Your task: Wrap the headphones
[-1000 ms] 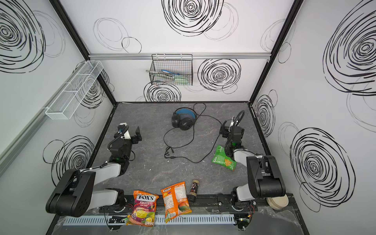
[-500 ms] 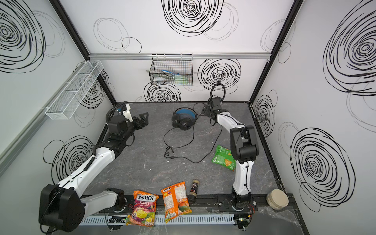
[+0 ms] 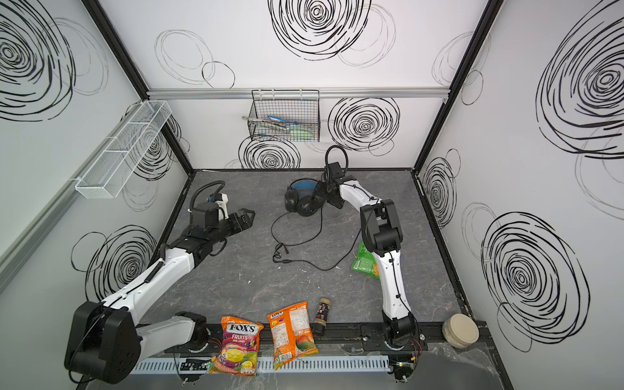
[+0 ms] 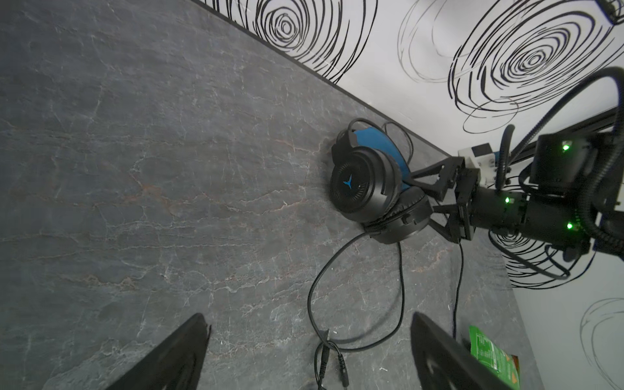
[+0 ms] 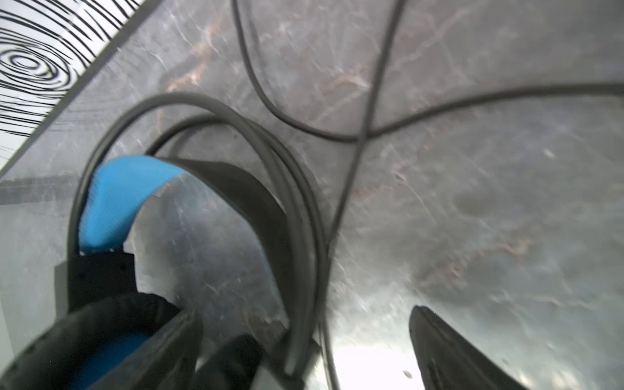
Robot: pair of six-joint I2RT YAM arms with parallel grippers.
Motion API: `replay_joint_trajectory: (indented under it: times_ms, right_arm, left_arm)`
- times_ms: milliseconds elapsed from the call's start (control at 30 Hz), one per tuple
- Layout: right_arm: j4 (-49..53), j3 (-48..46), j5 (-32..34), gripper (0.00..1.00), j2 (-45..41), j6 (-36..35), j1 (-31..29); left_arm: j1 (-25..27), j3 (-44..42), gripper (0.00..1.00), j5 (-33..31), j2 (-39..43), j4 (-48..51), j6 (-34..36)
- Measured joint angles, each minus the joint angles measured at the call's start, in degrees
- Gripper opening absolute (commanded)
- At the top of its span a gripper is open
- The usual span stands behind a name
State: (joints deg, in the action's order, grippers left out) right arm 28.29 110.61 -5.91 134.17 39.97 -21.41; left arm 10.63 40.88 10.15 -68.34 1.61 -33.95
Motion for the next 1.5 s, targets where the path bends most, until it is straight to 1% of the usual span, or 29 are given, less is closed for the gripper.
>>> replay_joint_trajectory:
  times_ms: [133, 200, 333, 433, 667, 800, 867, 967, 1233, 1267, 1333, 1367, 1500]
  right_arm:
    - [1.55, 2.43, -0.07, 0.96, 1.75, -1.05, -1.01]
    - [1.99, 4.00, -0.04, 0.90, 2.73, -1.36, -1.42]
    - [2.25, 4.94, 0.39, 0.70, 3.26, -2.62, -1.86]
    - [2.25, 4.94, 1.75, 0.59, 3.15, -4.68, -2.14]
    - [2.91, 3.76, 5.90, 0.49, 2.47, -12.48, -4.57]
    - [2.84, 0.96, 8.09, 0.47, 0.98, -17.18, -5.73]
    - [2.84, -0.66, 8.79, 0.44, -0.11, -19.23, -6.08]
    - [2.86, -2.10, 9.38, 0.44, -1.14, -21.35, -6.43]
    - [3.10, -5.51, 10.43, 0.45, -4.52, -23.76, -8.00]
    - [3.08, -5.99, 10.34, 0.45, -5.27, -23.93, -8.39]
    - [3.04, -7.02, 10.16, 0.46, -6.69, -24.15, -9.09]
    - [2.99, -7.61, 10.08, 0.46, -7.39, -24.35, -9.51]
    - [2.56, -8.98, 9.22, 0.49, -8.22, -24.79, -10.43]
  left_arm:
    - [0.20, -2.38, 0.96, 0.46, 0.24, 0.39, -0.55]
    - [0.20, -3.17, 0.96, 0.59, 0.28, 0.59, -0.63]
    - [-0.07, -3.76, 0.97, 1.11, 0.31, 1.07, -0.79]
    - [-0.31, -3.76, 0.98, 1.25, 0.31, 1.14, -0.79]
    - [-0.59, -3.74, 0.99, 1.20, -0.44, 2.08, -0.44]
    - [-1.03, -3.72, 0.99, 1.33, -0.92, 2.91, -0.02]
    - [-1.38, -3.69, 0.98, 1.55, -0.96, 3.10, 0.20]
    - [-1.77, -3.13, 0.96, 2.47, -1.27, 3.54, 0.81]
    - [-2.47, 2.43, 0.95, 5.40, -7.02, 4.50, 2.91]
    - [-2.56, 3.32, 0.93, 5.60, -8.15, 4.52, 2.93]
    - [-2.56, 5.16, 0.77, 6.05, -10.56, 4.46, 3.06]
    - [-2.56, 6.32, 0.74, 6.29, -12.02, 4.46, 3.02]
    - [-2.25, 11.74, 0.74, 6.67, -18.71, 4.46, 3.08]
